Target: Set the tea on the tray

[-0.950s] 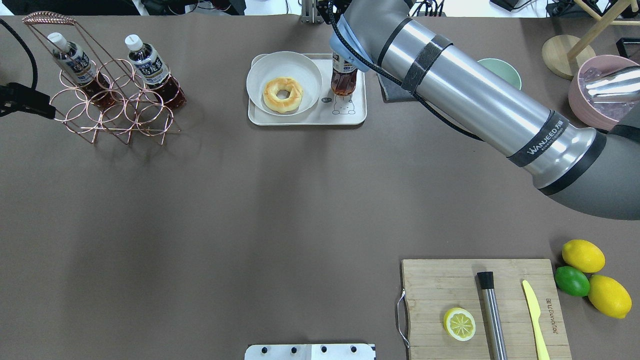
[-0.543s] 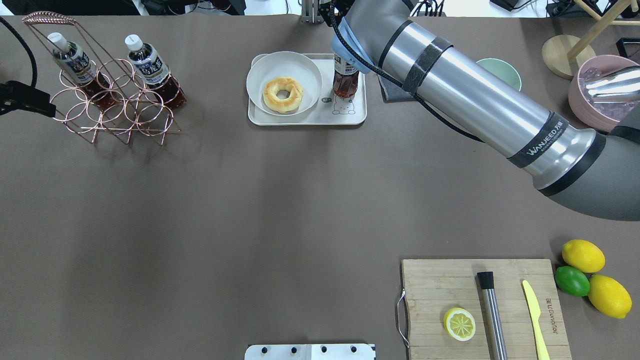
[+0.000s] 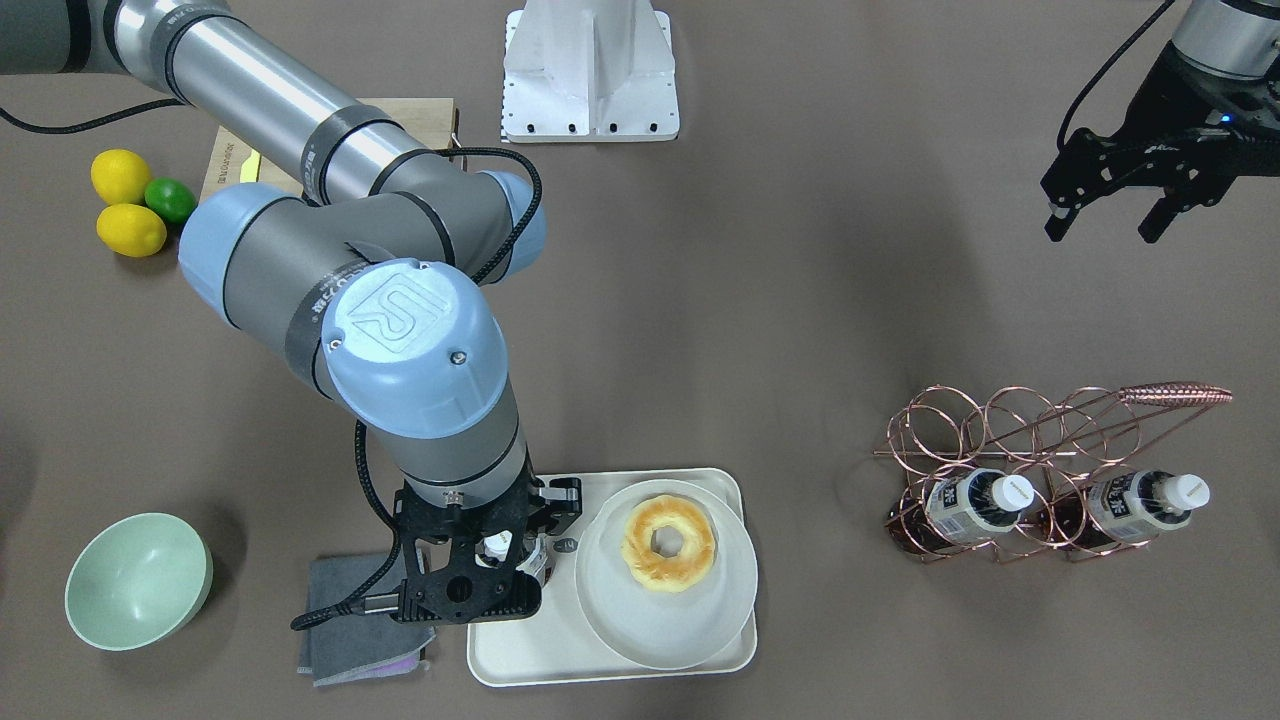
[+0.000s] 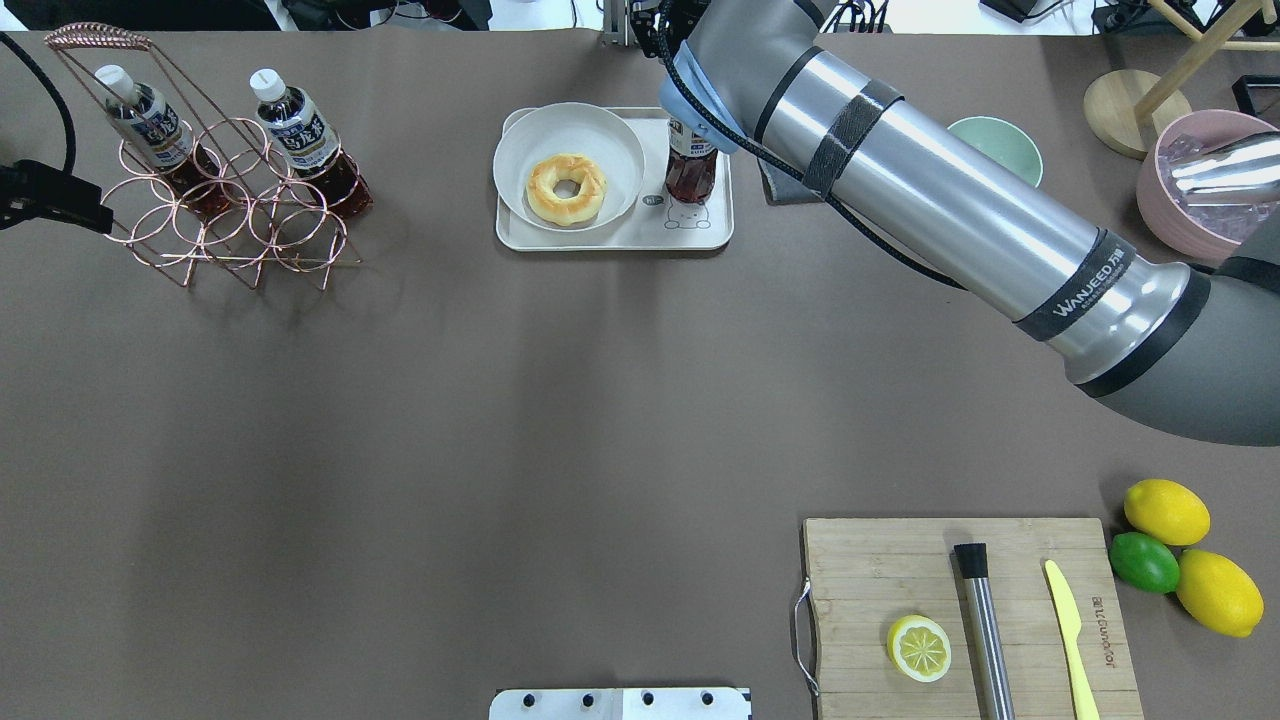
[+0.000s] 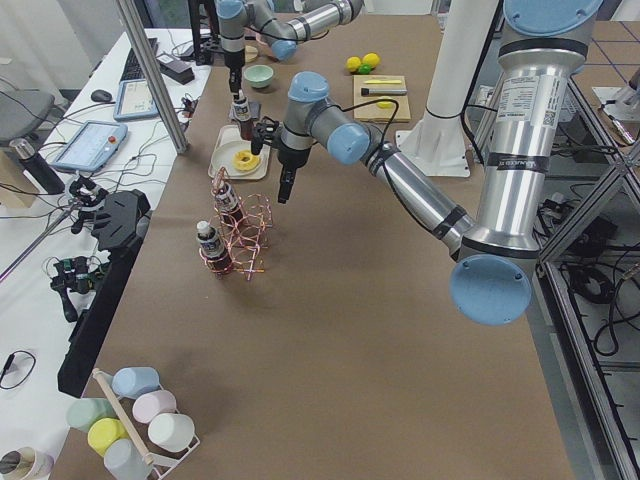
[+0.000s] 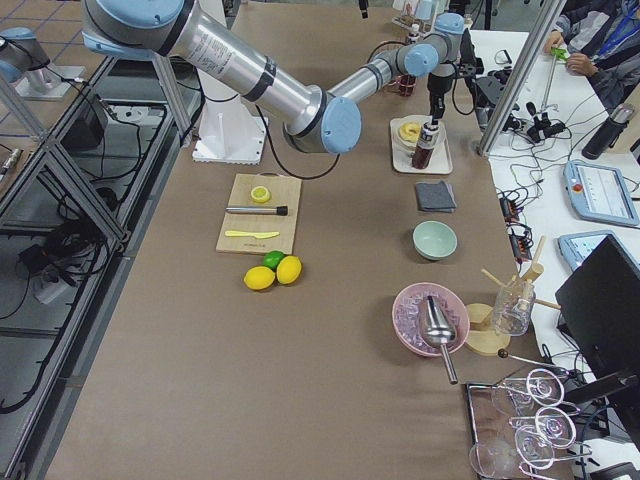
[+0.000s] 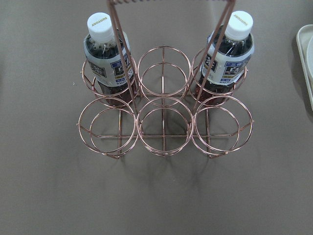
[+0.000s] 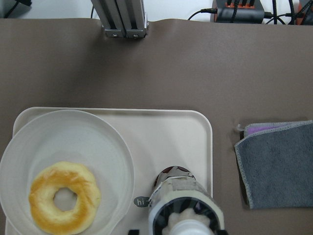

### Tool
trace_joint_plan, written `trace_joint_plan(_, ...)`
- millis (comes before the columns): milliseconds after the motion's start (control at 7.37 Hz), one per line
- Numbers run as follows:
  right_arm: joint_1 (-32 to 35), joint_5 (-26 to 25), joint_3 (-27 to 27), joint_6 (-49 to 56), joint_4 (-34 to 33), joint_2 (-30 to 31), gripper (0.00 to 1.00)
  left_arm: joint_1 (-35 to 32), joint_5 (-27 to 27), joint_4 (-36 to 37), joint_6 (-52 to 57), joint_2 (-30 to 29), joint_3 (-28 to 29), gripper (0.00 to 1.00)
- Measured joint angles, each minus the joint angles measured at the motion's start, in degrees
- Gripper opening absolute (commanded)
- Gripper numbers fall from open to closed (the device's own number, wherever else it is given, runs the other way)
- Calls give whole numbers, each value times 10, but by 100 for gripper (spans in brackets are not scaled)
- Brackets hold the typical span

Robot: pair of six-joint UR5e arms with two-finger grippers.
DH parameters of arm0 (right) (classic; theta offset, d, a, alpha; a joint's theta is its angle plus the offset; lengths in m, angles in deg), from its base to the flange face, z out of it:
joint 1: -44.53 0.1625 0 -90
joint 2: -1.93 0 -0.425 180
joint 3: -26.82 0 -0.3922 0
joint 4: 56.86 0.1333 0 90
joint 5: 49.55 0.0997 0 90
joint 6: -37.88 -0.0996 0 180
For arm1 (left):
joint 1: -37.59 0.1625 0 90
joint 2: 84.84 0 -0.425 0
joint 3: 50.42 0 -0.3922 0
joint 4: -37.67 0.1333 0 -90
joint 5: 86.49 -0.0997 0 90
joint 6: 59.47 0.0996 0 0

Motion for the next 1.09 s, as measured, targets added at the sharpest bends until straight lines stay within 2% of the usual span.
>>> trace_joint_plan(407,41,44,62,14,-25,23,100,-13,5,1,-2,0,-9,97)
trace_joint_plan(543,68,62,128,44,-70,57,100,-27,12,1,-1,1,-16,97)
trace_joint_plan(814,117,88,339,140,-174,193,100,-91,60,4,33,7,-16,97)
trace_joint_plan(1086,158,95,533,214,-209,373,100,-155,91,27,157,42,-5,97)
